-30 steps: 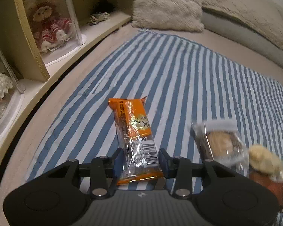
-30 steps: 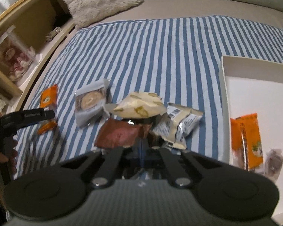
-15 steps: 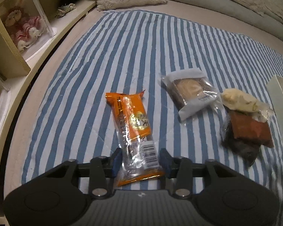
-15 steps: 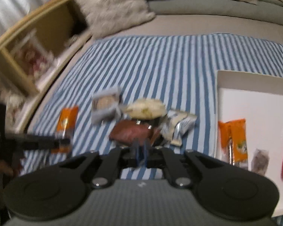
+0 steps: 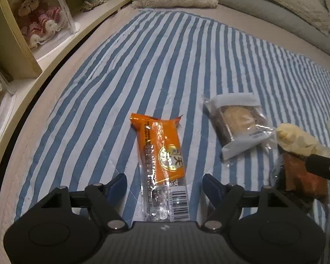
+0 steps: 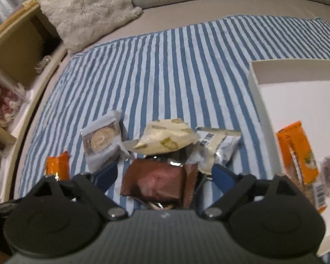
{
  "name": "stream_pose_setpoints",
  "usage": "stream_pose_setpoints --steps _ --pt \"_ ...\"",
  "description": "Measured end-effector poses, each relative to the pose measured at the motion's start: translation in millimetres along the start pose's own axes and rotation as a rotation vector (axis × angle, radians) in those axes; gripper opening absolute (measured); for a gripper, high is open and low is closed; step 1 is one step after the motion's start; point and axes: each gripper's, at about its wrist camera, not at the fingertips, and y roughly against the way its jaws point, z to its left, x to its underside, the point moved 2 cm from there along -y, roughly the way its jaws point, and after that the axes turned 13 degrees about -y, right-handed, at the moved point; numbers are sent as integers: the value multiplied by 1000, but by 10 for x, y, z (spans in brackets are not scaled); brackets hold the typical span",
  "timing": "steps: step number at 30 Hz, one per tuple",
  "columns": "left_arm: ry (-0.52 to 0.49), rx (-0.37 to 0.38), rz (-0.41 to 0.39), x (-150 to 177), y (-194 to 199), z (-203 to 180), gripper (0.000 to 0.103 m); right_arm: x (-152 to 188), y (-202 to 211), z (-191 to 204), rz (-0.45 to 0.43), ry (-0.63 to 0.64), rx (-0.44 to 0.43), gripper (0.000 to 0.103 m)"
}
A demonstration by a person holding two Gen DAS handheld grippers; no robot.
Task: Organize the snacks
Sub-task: 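Grasp the orange bar with the left tool while the right tool grasps the brown square packet, then lift both snacks and carry them over the white tray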
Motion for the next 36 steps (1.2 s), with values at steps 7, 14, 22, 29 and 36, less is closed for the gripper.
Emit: stream_pose_setpoints --steps 7,14,22,29,36 --pt "-45 -27 19 -28 -90 -71 80 101 -221 185 4 17 52 102" --pt "-46 -25 31 -80 -64 -57 45 178 -280 199 36 88 118 81" --pt "-2 -39 -13 -45 155 -58 43 195 -79 182 31 162 90 72" --pt "60 -26 -75 45 497 8 41 175 197 169 -40 238 34 71" --pt "133 -40 -120 251 854 121 41 163 445 125 -94 281 -12 70"
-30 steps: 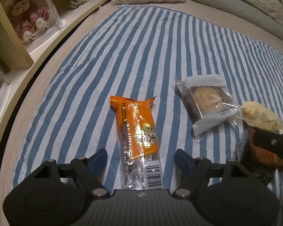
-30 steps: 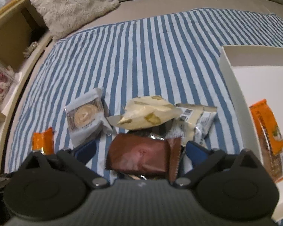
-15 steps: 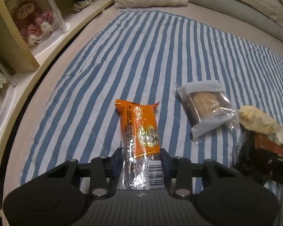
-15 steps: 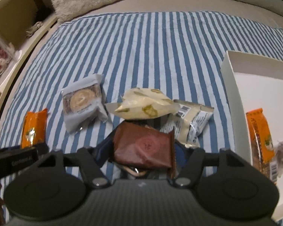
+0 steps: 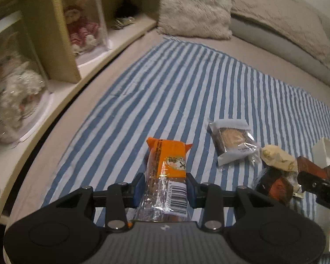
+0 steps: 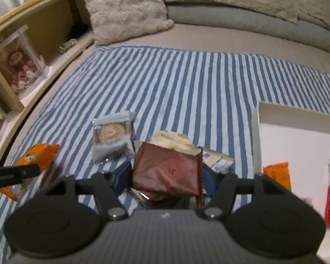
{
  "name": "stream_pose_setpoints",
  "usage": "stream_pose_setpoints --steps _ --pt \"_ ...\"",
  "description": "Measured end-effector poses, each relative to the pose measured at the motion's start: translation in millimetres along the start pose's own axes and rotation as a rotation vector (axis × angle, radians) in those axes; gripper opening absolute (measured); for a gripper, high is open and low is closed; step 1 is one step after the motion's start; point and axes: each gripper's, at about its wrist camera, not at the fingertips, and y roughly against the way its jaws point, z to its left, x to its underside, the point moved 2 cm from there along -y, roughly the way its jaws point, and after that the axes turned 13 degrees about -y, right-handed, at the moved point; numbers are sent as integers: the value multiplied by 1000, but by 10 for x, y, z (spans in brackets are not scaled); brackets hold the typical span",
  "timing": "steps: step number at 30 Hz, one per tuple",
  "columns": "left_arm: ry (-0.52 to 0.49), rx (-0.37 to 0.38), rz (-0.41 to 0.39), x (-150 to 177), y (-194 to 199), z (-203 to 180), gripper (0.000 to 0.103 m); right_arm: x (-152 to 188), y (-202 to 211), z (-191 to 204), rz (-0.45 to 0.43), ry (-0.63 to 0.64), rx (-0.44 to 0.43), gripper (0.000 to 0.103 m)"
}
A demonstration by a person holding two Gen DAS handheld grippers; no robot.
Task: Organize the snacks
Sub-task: 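Lift both snacks and carry them over the white tray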
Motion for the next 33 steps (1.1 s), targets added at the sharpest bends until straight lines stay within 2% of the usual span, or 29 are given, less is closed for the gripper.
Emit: stream_pose_setpoints --steps 6,13,20,33 --pt "15 -12 -51 103 343 -21 41 45 216 112 -35 37 -47 70" --pt "-11 41 -115 131 655 -181 41 106 569 109 -71 75 -90 70" --pt "-4 113 -181 161 901 -278 41 131 970 -84 -131 33 -106 70" --pt "-90 215 -264 61 1119 -678 41 127 1339 -577 -204 -11 -77 70"
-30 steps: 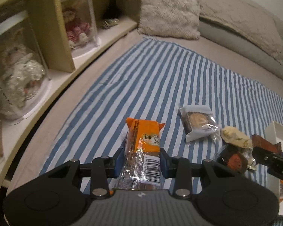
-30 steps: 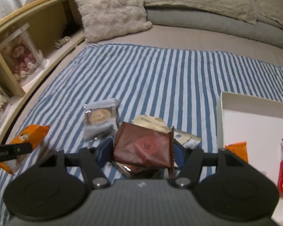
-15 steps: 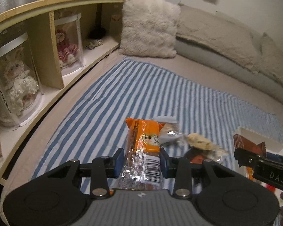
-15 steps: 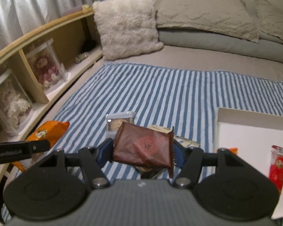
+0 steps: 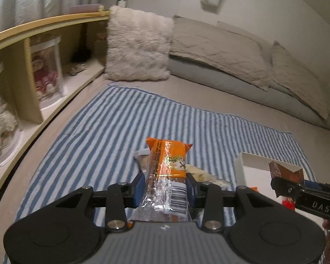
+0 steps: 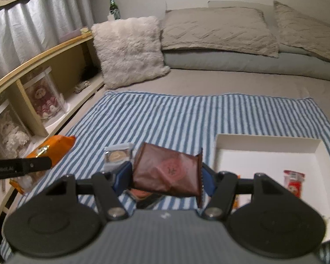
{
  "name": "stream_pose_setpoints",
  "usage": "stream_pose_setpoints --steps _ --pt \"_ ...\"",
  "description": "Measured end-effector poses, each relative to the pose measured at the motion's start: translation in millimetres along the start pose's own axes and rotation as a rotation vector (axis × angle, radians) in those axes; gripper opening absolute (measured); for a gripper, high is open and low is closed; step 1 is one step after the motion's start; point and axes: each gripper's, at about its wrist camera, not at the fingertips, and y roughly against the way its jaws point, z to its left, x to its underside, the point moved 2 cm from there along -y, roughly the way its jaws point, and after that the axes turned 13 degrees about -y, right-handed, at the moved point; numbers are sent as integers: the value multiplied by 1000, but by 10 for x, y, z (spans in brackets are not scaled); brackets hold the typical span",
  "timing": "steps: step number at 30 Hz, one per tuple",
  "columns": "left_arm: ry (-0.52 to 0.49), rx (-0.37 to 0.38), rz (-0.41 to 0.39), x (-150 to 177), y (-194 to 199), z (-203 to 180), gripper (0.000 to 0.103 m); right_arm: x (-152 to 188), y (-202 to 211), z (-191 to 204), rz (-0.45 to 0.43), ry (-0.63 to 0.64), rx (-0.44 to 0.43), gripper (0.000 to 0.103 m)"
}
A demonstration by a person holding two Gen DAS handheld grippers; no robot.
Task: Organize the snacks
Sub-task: 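Lift both snacks and carry them over the white tray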
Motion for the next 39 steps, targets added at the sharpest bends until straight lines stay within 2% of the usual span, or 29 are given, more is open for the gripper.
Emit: stream_pose_setpoints --steps 10,22,30,39 --pt "-78 102 -9 -138 -217 -550 41 -92 183 -512 -33 -43 66 70" --pt "-151 233 30 -235 -631 -1376 41 -104 404 -1182 -66 -124 160 70" --pt "-176 306 111 -173 -1003 -1904 41 -58 546 -1718 -71 -194 248 70" --pt "-172 346 226 -4 -1482 -2407 41 43 669 -2228 -66 -256 332 70"
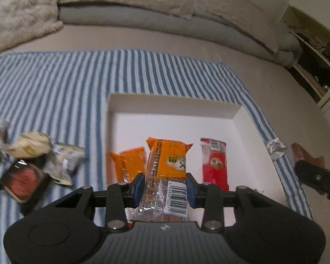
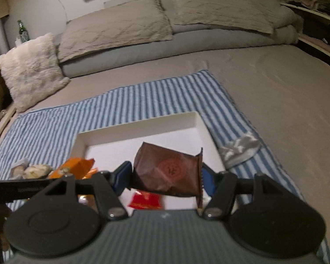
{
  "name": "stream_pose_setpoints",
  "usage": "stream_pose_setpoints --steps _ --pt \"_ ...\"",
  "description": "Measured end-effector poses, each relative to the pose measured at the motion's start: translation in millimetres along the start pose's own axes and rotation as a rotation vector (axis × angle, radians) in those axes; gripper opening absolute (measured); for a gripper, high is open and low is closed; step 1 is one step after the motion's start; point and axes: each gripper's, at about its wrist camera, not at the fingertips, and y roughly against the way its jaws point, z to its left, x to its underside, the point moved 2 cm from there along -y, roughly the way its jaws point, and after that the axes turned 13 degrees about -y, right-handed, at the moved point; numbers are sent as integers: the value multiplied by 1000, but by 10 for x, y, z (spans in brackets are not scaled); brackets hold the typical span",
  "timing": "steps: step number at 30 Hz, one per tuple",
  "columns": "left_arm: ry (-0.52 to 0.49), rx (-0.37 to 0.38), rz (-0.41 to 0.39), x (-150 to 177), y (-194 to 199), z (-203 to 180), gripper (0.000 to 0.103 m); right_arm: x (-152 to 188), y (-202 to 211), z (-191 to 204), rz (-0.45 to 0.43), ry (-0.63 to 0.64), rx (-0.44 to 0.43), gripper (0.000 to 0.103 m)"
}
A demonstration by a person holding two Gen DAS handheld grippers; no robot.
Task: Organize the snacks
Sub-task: 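Lift both snacks and carry them over the white tray, then lower both snacks into the tray and open both tools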
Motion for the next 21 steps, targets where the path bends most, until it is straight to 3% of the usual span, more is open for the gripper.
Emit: stream_pose_setpoints --steps 9,13,17,21 --pt "176 120 117 88 -527 -107 41 -69 -223 -219 35 -23 62 70" --pt "230 136 144 122 -664 -159 43 -84 -428 -255 61 -40 74 70" --pt "195 121 155 105 -748 -258 44 -98 -612 -208 87 -23 93 70" --pt "157 115 153 67 -768 -272 53 -106 -772 -219 100 -24 104 70"
